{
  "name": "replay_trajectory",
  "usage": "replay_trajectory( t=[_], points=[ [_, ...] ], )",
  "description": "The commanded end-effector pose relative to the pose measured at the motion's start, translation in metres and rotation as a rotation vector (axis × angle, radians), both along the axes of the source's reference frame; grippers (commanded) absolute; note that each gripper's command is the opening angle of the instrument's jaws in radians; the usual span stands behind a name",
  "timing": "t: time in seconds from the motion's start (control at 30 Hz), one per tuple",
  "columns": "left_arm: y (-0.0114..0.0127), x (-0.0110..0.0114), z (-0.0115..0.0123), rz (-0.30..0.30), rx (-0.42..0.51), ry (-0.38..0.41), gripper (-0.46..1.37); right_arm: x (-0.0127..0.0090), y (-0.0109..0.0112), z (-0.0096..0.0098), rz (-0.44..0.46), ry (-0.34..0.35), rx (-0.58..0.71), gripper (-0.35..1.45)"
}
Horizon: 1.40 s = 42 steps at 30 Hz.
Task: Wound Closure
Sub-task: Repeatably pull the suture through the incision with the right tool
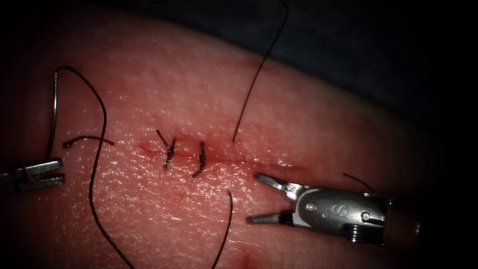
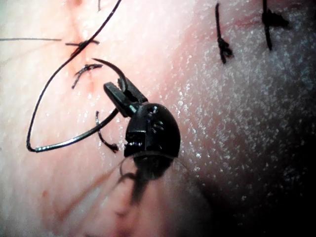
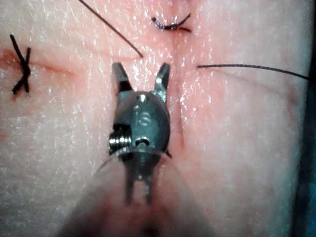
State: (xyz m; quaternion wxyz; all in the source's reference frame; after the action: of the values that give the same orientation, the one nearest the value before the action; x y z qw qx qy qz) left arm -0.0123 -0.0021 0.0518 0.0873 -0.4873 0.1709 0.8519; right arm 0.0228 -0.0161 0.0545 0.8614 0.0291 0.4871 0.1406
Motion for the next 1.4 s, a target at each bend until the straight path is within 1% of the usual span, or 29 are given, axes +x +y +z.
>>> replay_trajectory(
  t=[0.03, 0.17, 0.43, 0.5, 0.53, 0.57, 0.6, 0.8, 0.97, 1.1, 1.23, 1.3, 1.4],
  points=[
    [0.0, 0.0, -0.0001, 0.004, 0.002, 0.0, -0.35, 0.0002, -0.0001, 0.0003, -0.009, 0.0, 0.002, 0.96],
    [0.0, -0.0001, -0.0001, 0.005, 0.002, -0.002, -0.35, 0.001, -0.0005, 0.0014, -0.025, -0.005, 0.001, 0.96],
    [-0.0001, -0.0001, -0.0001, 0.005, 0.002, -0.001, -0.35, 0.003, -0.0004, 0.0021, -0.034, 0.007, -0.002, 0.93],
    [-0.0001, -0.0001, -0.0001, 0.005, 0.002, -0.001, -0.35, 0.0032, -0.0003, 0.0021, -0.038, 0.011, -0.001, 0.84],
    [-0.0001, -0.0001, -0.0001, 0.005, 0.002, -0.001, -0.35, 0.0033, -0.0003, 0.0021, -0.04, 0.013, 0.0, 0.71],
    [-0.0001, -0.0001, -0.0001, 0.005, 0.002, -0.002, -0.35, 0.0032, -0.0004, 0.0021, -0.049, 0.023, 0.004, 0.21],
    [-0.0001, -0.0001, -0.0002, 0.005, 0.002, -0.002, -0.35, 0.0031, -0.0004, 0.0021, -0.072, 0.038, 0.014, -0.35],
    [-0.0001, -0.0001, -0.0002, 0.005, 0.002, -0.001, -0.35, 0.0029, -0.0007, 0.0019, -0.1, 0.042, 0.02, -0.35],
    [-0.0002, -0.0001, -0.0002, 0.005, 0.002, -0.001, -0.35, 0.003, -0.0009, 0.0016, -0.106, 0.043, 0.014, -0.35],
    [-0.0002, -0.0001, -0.0002, 0.008, -0.002, 0.001, -0.35, 0.0029, -0.0021, 0.0008, -0.124, 0.043, 0.018, -0.35],
    [-0.0001, -0.0001, -0.0001, 0.008, -0.002, 0.0, -0.35, 0.0027, -0.0045, -0.0008, -0.178, 0.019, 0.031, -0.35],
    [0.0, 0.0, 0.0, 0.009, -0.003, 0.0, -0.35, 0.0028, -0.0062, -0.0021, -0.205, 0.012, 0.039, -0.35],
    [0.0002, 0.0002, 0.0003, 0.009, -0.004, -0.003, -0.35, 0.0029, -0.0082, -0.0037, -0.232, 0.008, 0.046, -0.35]
  ],
)
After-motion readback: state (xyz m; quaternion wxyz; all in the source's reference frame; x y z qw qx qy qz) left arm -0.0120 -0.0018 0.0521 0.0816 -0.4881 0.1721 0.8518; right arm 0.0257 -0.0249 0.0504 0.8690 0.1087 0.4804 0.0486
